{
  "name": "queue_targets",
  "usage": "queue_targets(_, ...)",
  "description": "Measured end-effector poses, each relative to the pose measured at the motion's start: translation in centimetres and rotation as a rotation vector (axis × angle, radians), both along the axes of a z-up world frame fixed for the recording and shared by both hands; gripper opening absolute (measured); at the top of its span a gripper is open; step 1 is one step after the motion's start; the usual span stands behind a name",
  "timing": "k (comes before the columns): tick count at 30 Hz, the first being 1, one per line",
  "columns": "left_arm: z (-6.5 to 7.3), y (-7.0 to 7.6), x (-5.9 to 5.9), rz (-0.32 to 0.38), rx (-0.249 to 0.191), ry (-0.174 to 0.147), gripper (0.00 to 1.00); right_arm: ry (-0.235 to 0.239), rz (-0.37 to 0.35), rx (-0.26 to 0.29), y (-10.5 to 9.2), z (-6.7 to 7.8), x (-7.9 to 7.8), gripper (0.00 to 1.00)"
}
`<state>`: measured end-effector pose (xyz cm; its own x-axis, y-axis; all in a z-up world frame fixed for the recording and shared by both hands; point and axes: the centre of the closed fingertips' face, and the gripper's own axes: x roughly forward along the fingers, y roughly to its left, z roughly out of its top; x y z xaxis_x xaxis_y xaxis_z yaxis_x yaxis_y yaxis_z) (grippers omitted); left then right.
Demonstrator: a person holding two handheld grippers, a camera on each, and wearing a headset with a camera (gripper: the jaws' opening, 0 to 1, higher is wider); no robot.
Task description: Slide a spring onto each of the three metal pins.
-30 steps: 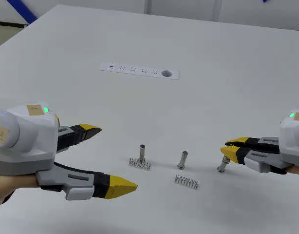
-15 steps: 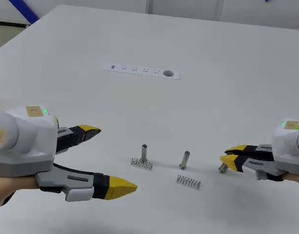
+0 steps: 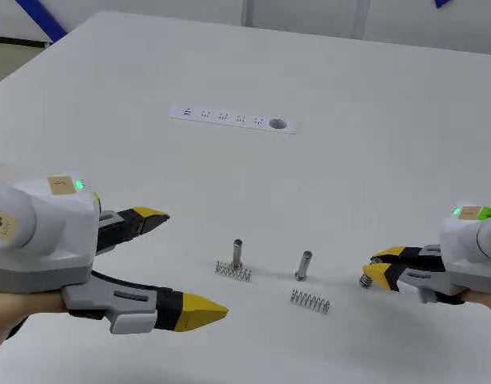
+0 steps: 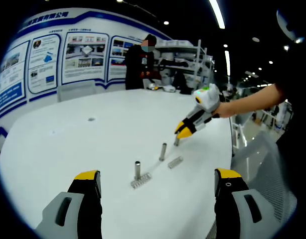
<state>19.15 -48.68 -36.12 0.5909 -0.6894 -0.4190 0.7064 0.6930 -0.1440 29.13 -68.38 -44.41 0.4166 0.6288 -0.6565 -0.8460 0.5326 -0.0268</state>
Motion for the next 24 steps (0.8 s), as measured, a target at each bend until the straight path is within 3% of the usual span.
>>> queue_targets(8, 0.1, -0.4, -0.1, -0.012, 0.001, -0.006, 0.96, -0.030, 0.000, -0.002, -0.3, 1.9, -0.2, 0.18)
queue_targets(13, 0.3, -0.5, 0.1, -0.018, 0.003, -0.018, 0.96, -0.073, -0.010, 0.067, 0.6, 5.0, 0.0, 0.18)
queue_targets(16, 0.7, -0.5, 0.4, -0.022, 0.005, -0.031, 0.96, -0.083, 0.035, 0.104, 2.2, 6.7, -0.7, 0.18)
queue_targets(20, 1.2, -0.5, 1.0, -0.015, 0.000, -0.059, 0.95, -0.061, 0.138, 0.102, 4.4, 6.4, -3.0, 0.19)
queue_targets(24, 1.4, -0.5, 1.1, -0.011, -0.008, -0.064, 0.95, -0.011, 0.185, 0.087, 5.8, 4.0, -4.9, 0.20)
